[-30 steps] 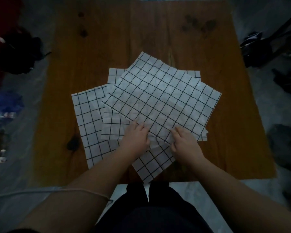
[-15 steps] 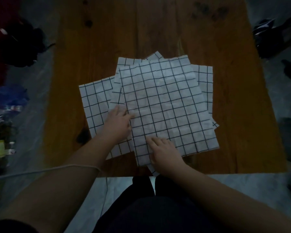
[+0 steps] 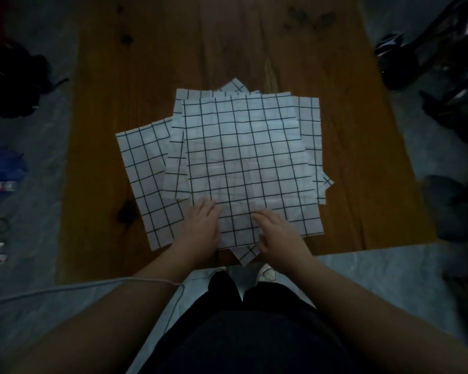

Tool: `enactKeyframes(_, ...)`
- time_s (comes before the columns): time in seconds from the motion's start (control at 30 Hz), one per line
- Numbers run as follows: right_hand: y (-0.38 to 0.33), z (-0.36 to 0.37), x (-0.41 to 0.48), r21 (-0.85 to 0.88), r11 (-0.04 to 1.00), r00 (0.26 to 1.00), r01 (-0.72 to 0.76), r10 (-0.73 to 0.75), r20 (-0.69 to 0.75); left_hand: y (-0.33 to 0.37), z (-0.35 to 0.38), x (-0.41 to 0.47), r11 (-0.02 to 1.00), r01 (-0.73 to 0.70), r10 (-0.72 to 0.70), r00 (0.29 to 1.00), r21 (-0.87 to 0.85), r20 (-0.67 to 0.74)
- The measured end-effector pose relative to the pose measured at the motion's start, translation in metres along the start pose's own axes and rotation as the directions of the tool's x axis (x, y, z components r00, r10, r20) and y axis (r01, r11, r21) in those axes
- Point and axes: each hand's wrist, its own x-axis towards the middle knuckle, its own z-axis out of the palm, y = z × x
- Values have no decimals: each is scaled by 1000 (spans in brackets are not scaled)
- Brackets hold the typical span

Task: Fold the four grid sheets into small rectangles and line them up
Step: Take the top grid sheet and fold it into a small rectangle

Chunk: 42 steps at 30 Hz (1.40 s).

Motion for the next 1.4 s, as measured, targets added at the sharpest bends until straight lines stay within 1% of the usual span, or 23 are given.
enactKeyframes(0.1,41,-11,-21,-57,996,997,-73,72,-24,6,19,-15,999,-33,34,999,12,-13)
enactKeyframes(0.17,68,-12,-26,-139,987,996,-86,83,-26,8,29,-24,999,-39,40,998,25,-43)
enactKeyframes(0.27,100,-6,-33,-238,970,999,-42,48,19,7,43,-37,998,-6,9,998,55,-57)
enactKeyframes(0.4,124,9,-56,-298,953,993,60,-26,117,0,63,-52,992,-49,54,998,114,-39)
enactKeyframes(0.53,135,23,-78,-318,945,995,80,-55,86,3,77,-73,996,-13,20,997,89,-77)
enactKeyframes(0.6,139,29,-83,-318,946,998,59,-48,43,2,85,-76,997,-26,37,986,66,-164)
enactKeyframes(0.67,142,31,-80,-292,955,998,55,-63,-20,4,87,-75,999,-25,32,966,32,-255)
enactKeyframes(0.73,143,32,-74,-268,961,994,68,-87,-61,6,87,-75,1000,-1,7,952,21,-307)
enactKeyframes(0.87,144,30,-75,-248,962,983,111,-142,-113,16,80,-83,996,23,-51,937,-83,-345)
enactKeyframes(0.97,144,20,-81,-202,972,965,124,-165,-203,25,66,-91,989,12,-68,920,-147,-386)
enactKeyframes(1.07,142,0,-85,-146,979,925,143,-185,-333,28,44,-91,988,-21,-50,894,-154,-446)
enactKeyframes(1.17,133,-30,-72,-104,978,885,178,-206,-417,27,14,-84,992,4,-62,878,-123,-474)
enactKeyframes(1.23,127,-47,-55,-56,976,868,209,-211,-450,28,-5,-76,990,10,-81,856,-139,-511)
enactKeyframes(1.3,119,-65,-33,-13,976,860,219,-199,-471,29,-26,-64,987,-18,-75,831,-162,-551)
enactKeyframes(1.4,103,-92,6,35,975,849,220,-174,-498,23,-61,-35,975,-66,-68,821,-213,-566)
